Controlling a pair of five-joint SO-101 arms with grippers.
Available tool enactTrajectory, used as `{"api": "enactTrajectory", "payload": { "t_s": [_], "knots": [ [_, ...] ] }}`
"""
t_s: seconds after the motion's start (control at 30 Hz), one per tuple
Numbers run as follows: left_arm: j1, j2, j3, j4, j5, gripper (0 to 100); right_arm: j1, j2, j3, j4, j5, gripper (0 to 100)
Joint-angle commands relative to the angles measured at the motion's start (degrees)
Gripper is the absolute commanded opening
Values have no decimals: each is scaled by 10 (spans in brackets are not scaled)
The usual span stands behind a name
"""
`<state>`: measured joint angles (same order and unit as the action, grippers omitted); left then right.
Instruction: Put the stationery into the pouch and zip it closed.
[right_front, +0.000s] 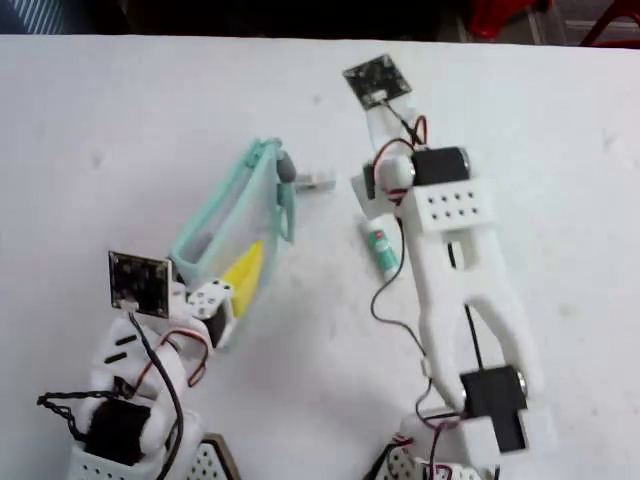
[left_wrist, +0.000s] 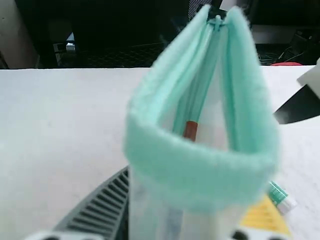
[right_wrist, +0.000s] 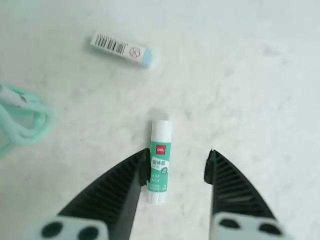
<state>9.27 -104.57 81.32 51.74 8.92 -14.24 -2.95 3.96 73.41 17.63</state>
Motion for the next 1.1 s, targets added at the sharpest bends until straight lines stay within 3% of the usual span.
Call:
{"api": "enactTrajectory", "payload": {
  "t_s": [0.0, 0.83, 1.07],
  "knots": [
    [-2, 5, -7, -3, 8, 244, 5, 44, -29, 1, 6, 176],
    [0, 5, -7, -3, 5, 244, 1, 332, -135, -32, 5, 170],
    [0, 5, -7, -3, 4, 244, 29, 378, -163, -32, 2, 17]
  ]
}}
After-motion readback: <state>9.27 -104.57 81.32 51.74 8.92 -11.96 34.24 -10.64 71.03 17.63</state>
